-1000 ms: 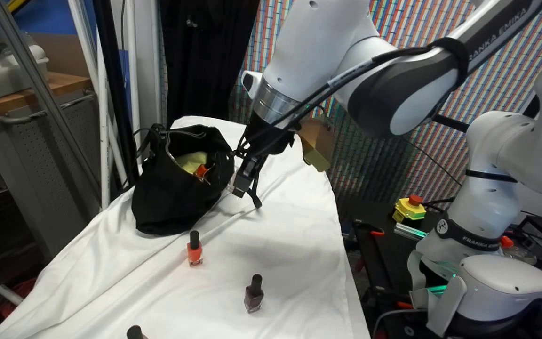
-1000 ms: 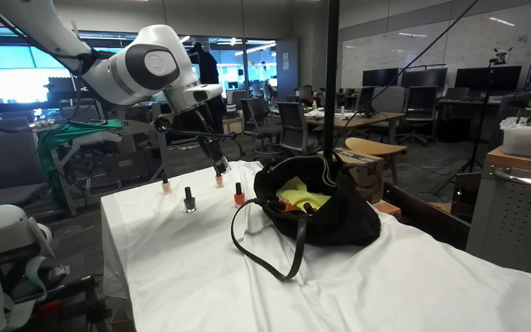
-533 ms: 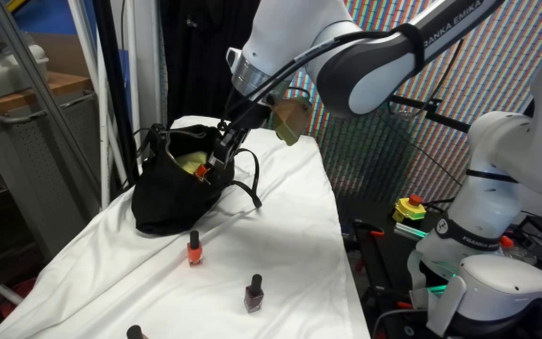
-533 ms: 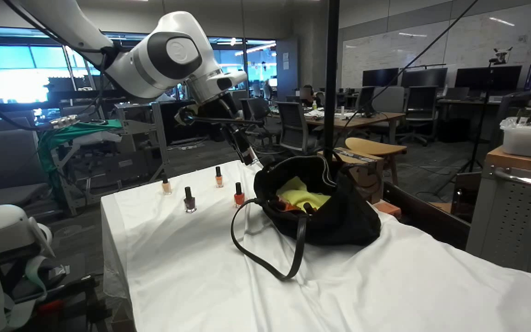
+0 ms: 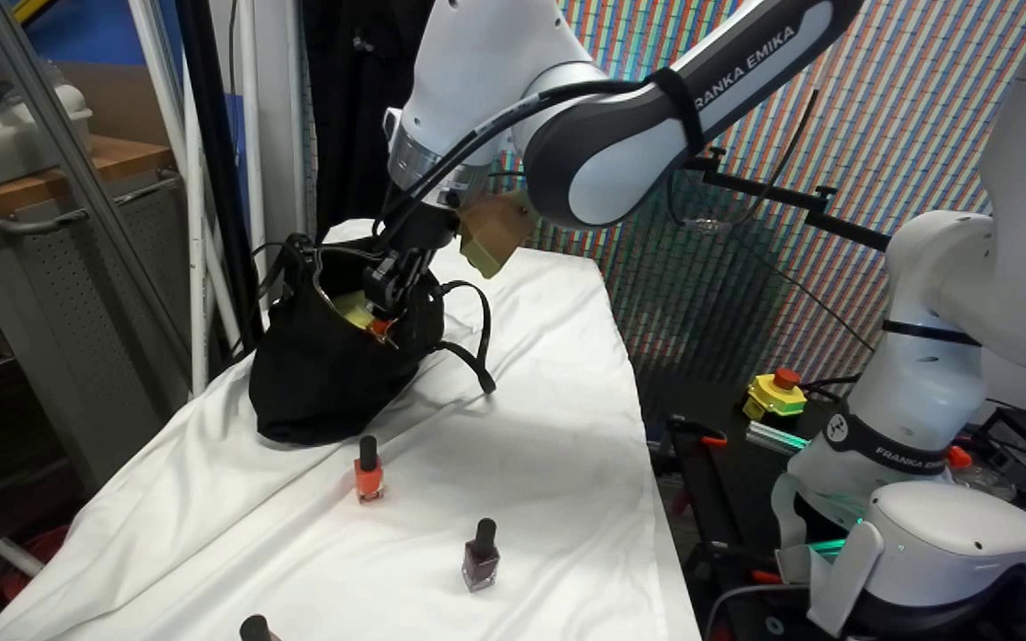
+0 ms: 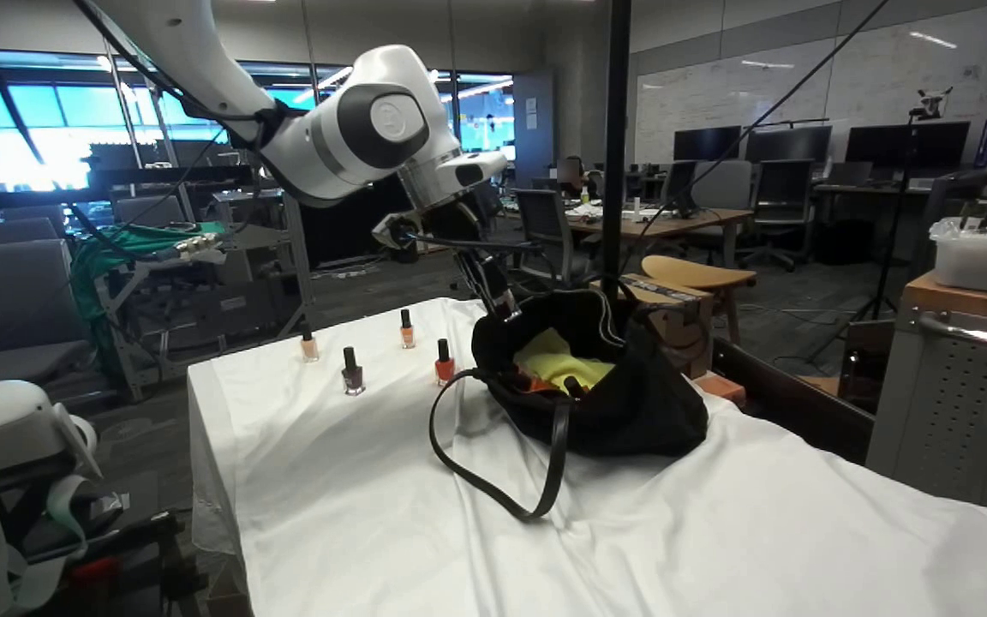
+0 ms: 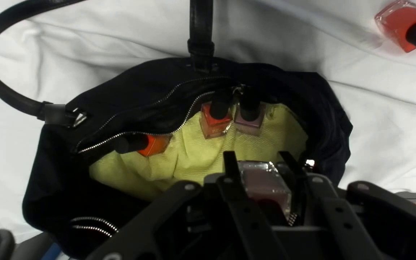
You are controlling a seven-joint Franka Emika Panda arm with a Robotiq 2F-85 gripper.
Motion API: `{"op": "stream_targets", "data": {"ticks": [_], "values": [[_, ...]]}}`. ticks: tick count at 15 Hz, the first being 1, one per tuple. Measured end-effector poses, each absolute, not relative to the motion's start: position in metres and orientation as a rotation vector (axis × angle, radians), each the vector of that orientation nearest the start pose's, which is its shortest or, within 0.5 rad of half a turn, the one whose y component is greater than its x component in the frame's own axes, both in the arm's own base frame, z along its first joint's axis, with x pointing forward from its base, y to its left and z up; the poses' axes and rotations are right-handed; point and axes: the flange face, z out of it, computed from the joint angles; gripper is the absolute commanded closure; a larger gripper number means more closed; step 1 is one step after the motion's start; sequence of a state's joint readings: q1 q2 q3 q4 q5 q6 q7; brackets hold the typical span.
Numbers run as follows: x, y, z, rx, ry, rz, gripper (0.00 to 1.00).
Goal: Put the nail polish bottles in the bag
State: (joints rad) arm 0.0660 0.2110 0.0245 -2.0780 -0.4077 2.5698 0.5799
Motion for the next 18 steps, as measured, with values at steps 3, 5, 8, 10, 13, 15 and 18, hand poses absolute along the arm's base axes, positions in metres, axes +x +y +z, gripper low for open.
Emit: {"op": "stream_targets", "data": {"ticks": [3,5,8,10,13,15,18], "values": [[0.614,0.056,0.346,-3.243,0.285,-0.548,0.28],[0.619,0.057,0.343,-3.245,0.269,-0.531,0.15],[0.620,0.060,0.344,-3.252,0.236,-0.510,0.01],[0.618,0.062,0.344,-3.264,0.213,-0.488,0.00],[0.613,0.066,0.345,-3.287,0.177,-0.445,0.00],[0.605,0.073,0.347,-3.306,0.136,-0.407,0.00],[0.585,0.088,0.346,-3.328,0.061,-0.341,0.00]]}}
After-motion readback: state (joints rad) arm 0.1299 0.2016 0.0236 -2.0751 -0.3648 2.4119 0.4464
